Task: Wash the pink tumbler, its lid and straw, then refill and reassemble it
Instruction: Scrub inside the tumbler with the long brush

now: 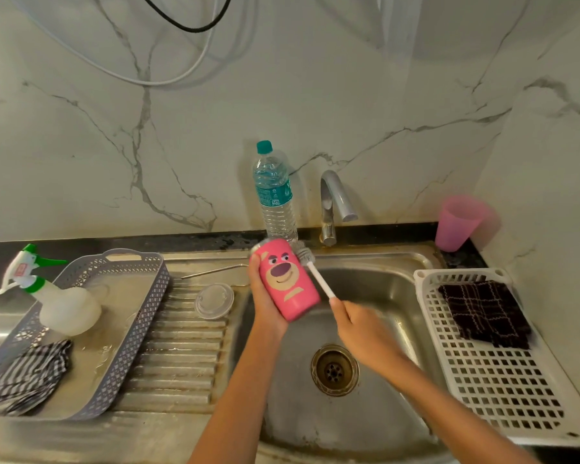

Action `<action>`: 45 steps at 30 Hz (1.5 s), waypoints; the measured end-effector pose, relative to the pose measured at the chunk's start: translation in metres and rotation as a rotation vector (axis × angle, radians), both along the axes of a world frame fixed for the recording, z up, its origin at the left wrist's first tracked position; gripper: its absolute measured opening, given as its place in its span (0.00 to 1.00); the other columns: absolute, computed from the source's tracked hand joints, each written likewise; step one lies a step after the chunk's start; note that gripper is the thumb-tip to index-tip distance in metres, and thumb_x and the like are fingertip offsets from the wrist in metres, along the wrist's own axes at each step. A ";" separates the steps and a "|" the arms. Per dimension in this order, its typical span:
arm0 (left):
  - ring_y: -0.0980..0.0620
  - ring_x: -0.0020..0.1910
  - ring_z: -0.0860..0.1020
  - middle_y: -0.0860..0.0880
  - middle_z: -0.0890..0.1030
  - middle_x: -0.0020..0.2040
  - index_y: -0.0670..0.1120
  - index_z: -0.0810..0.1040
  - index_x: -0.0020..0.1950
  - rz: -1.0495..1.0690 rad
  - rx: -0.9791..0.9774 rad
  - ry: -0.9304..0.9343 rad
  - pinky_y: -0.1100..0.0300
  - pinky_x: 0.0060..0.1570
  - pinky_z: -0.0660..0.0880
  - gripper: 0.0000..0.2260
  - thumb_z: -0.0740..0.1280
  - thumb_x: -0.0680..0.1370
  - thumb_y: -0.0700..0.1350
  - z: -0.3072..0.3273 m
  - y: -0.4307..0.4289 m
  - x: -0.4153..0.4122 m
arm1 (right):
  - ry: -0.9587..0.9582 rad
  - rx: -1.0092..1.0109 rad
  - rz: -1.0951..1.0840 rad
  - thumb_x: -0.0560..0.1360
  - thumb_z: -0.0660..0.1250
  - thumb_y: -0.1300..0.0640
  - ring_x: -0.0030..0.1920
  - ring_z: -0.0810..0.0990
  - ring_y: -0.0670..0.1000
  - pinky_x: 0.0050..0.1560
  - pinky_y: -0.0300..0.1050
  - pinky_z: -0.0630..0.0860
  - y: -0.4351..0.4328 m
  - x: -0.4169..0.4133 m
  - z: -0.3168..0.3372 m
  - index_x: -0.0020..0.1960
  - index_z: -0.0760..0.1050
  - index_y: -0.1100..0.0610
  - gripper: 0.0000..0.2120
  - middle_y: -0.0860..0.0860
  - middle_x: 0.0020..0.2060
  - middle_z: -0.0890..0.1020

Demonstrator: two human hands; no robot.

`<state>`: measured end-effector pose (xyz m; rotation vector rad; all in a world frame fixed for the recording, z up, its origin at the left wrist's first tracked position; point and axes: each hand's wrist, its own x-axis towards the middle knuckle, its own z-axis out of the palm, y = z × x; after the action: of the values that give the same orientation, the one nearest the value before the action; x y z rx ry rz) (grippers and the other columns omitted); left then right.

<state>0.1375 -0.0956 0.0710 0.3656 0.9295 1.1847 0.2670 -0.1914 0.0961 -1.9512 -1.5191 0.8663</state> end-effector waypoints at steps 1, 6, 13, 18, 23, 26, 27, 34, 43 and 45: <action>0.49 0.39 0.84 0.47 0.85 0.40 0.47 0.77 0.58 0.048 0.028 -0.009 0.55 0.37 0.81 0.24 0.63 0.75 0.65 0.003 0.008 -0.006 | -0.008 -0.006 0.007 0.83 0.49 0.45 0.29 0.69 0.45 0.31 0.41 0.63 -0.013 -0.001 -0.005 0.35 0.65 0.52 0.21 0.47 0.28 0.71; 0.49 0.39 0.84 0.47 0.85 0.41 0.47 0.78 0.57 0.035 0.051 -0.041 0.54 0.39 0.82 0.24 0.63 0.75 0.65 0.000 0.010 -0.007 | 0.004 0.000 0.004 0.82 0.49 0.45 0.29 0.69 0.46 0.31 0.42 0.65 -0.012 0.003 -0.002 0.35 0.66 0.52 0.21 0.47 0.28 0.71; 0.48 0.40 0.83 0.47 0.85 0.42 0.48 0.77 0.58 0.104 0.069 -0.060 0.53 0.42 0.82 0.24 0.63 0.75 0.66 0.006 0.019 -0.008 | 0.015 -0.007 0.014 0.82 0.50 0.44 0.28 0.68 0.46 0.31 0.42 0.63 -0.017 0.003 -0.002 0.33 0.64 0.53 0.22 0.47 0.27 0.69; 0.48 0.40 0.83 0.46 0.84 0.43 0.46 0.78 0.58 -0.003 0.015 -0.082 0.54 0.41 0.82 0.28 0.66 0.69 0.67 -0.010 0.000 0.002 | 0.049 -0.007 0.003 0.82 0.50 0.44 0.30 0.71 0.47 0.32 0.40 0.65 0.008 0.011 0.005 0.36 0.68 0.53 0.21 0.48 0.29 0.73; 0.48 0.41 0.83 0.46 0.84 0.43 0.47 0.79 0.58 0.129 -0.017 -0.070 0.54 0.41 0.82 0.25 0.64 0.73 0.66 -0.010 0.001 0.004 | 0.002 -0.025 0.057 0.82 0.49 0.44 0.32 0.70 0.47 0.32 0.41 0.64 0.009 0.006 -0.007 0.36 0.68 0.53 0.21 0.47 0.29 0.71; 0.46 0.46 0.83 0.46 0.84 0.49 0.48 0.79 0.60 0.228 -0.044 -0.021 0.49 0.47 0.81 0.29 0.67 0.71 0.69 -0.015 0.010 -0.007 | 0.083 -0.059 0.035 0.82 0.50 0.43 0.29 0.67 0.46 0.34 0.42 0.64 -0.013 0.014 -0.020 0.33 0.63 0.52 0.22 0.46 0.27 0.68; 0.45 0.50 0.83 0.46 0.84 0.53 0.49 0.77 0.64 0.267 -0.062 0.004 0.45 0.50 0.81 0.34 0.69 0.67 0.71 -0.018 0.010 -0.008 | 0.099 -0.064 0.014 0.82 0.50 0.44 0.29 0.67 0.46 0.34 0.42 0.64 -0.014 0.015 -0.023 0.33 0.63 0.53 0.21 0.46 0.26 0.67; 0.45 0.58 0.81 0.44 0.79 0.62 0.51 0.63 0.72 0.252 -0.040 0.071 0.55 0.39 0.81 0.38 0.75 0.67 0.60 -0.024 0.001 -0.011 | 0.263 0.003 -0.210 0.75 0.62 0.36 0.31 0.74 0.46 0.33 0.39 0.67 -0.006 0.005 -0.024 0.39 0.71 0.56 0.23 0.49 0.30 0.77; 0.44 0.58 0.80 0.40 0.78 0.61 0.52 0.64 0.61 0.073 -0.003 0.126 0.45 0.57 0.79 0.24 0.74 0.71 0.49 -0.040 -0.020 -0.015 | 0.620 -0.010 -0.326 0.67 0.72 0.36 0.31 0.70 0.44 0.26 0.38 0.66 0.019 0.005 -0.025 0.54 0.74 0.49 0.23 0.50 0.41 0.80; 0.44 0.57 0.80 0.40 0.79 0.60 0.49 0.62 0.68 0.052 0.001 0.130 0.46 0.56 0.79 0.32 0.74 0.69 0.49 -0.042 -0.021 -0.017 | 0.669 -0.023 -0.332 0.66 0.74 0.37 0.29 0.69 0.44 0.24 0.37 0.65 0.021 0.008 -0.030 0.55 0.73 0.49 0.24 0.53 0.45 0.82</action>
<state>0.1202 -0.1170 0.0294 0.4255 1.0568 1.2193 0.2751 -0.1701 0.0665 -1.6177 -0.7775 1.2201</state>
